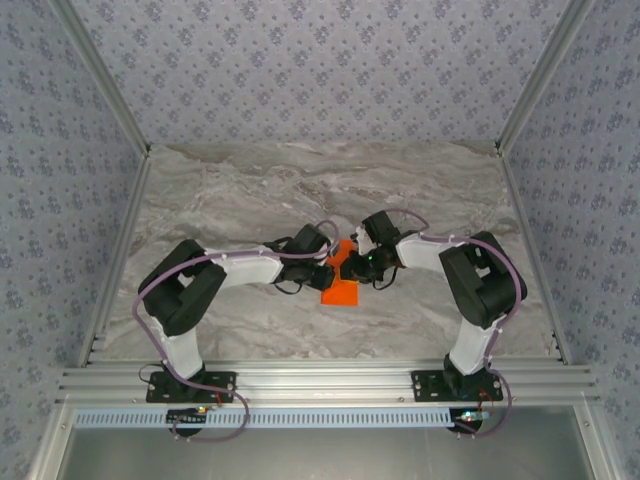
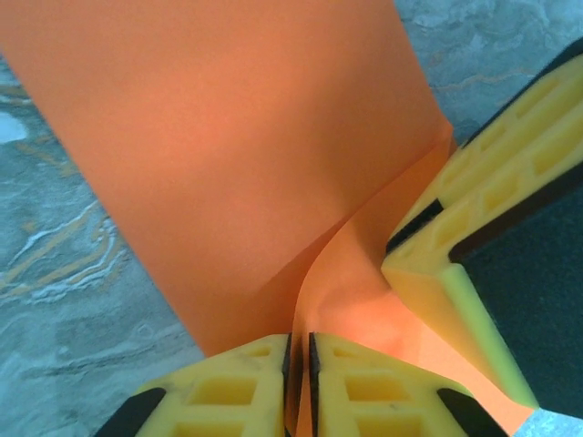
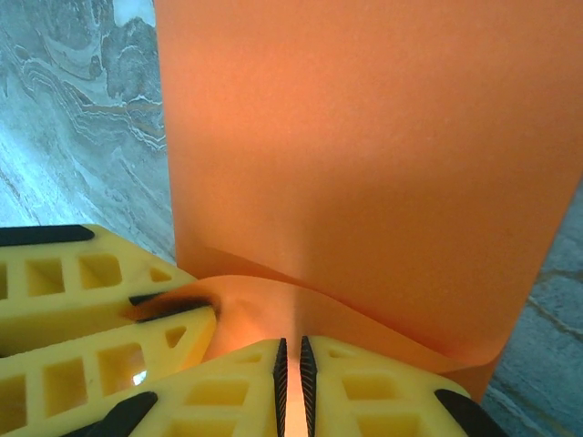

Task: Fold a paper plane with a square sheet of paper (fold left side to right side)
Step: Fold the triangle a second time at the center of the table.

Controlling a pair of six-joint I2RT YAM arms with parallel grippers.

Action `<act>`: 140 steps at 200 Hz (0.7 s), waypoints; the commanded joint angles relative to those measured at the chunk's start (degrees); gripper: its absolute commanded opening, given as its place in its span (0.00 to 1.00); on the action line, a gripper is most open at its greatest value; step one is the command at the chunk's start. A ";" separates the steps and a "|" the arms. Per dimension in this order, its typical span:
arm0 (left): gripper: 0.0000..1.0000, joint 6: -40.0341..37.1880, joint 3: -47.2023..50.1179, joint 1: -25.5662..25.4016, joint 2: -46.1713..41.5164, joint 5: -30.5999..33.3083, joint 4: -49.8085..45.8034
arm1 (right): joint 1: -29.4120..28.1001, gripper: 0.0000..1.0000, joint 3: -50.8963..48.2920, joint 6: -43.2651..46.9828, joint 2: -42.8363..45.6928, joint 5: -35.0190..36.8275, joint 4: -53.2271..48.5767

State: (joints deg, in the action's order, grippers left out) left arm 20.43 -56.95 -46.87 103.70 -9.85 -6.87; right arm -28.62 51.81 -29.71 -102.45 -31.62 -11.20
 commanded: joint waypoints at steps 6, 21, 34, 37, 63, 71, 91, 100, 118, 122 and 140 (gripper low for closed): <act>0.20 0.19 0.22 0.47 -6.93 1.84 -2.16 | -0.07 0.15 -0.42 1.24 -2.31 3.93 -4.83; 0.25 0.90 1.40 0.79 -9.62 1.89 -2.10 | -0.12 0.15 -0.26 1.27 -2.31 3.85 -4.79; 0.26 1.67 2.49 0.90 -11.42 1.31 -2.05 | -0.12 0.15 -0.23 1.15 -2.31 3.78 -4.62; 0.26 1.91 2.69 0.89 -11.71 1.09 -1.90 | -0.12 0.15 -0.22 1.14 -2.31 3.76 -4.55; 0.26 5.42 6.12 0.82 -13.58 -5.09 2.15 | -0.10 0.15 -0.22 1.08 -2.31 3.41 -4.42; 0.25 6.89 7.42 0.70 -13.84 -7.80 4.40 | -0.07 0.15 -0.22 1.15 -2.22 3.41 -4.40; 0.25 10.18 10.27 0.38 -13.79 -12.60 9.95 | -0.04 0.15 -0.22 1.24 -2.05 3.41 -4.48; 0.24 11.58 11.28 0.18 -13.49 -14.24 12.48 | -0.12 0.15 -0.22 1.26 -1.97 3.46 -4.57; 0.24 13.85 12.12 -0.04 -12.13 -17.34 15.94 | -0.12 0.15 -0.15 1.31 -1.99 3.41 -4.61; 0.24 14.05 12.12 -0.18 -11.66 -17.82 16.36 | -0.16 0.15 -0.13 1.28 -1.96 3.40 -4.67; 0.24 14.39 11.73 -0.74 -10.33 -18.76 16.88 | -0.07 0.15 -0.07 1.35 -1.96 3.49 -4.81</act>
State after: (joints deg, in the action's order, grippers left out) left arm 32.12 -44.60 -46.76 91.68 -23.62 4.23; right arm -28.62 51.92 -29.47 -102.48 -31.48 -11.40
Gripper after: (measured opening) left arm 0.239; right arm 0.150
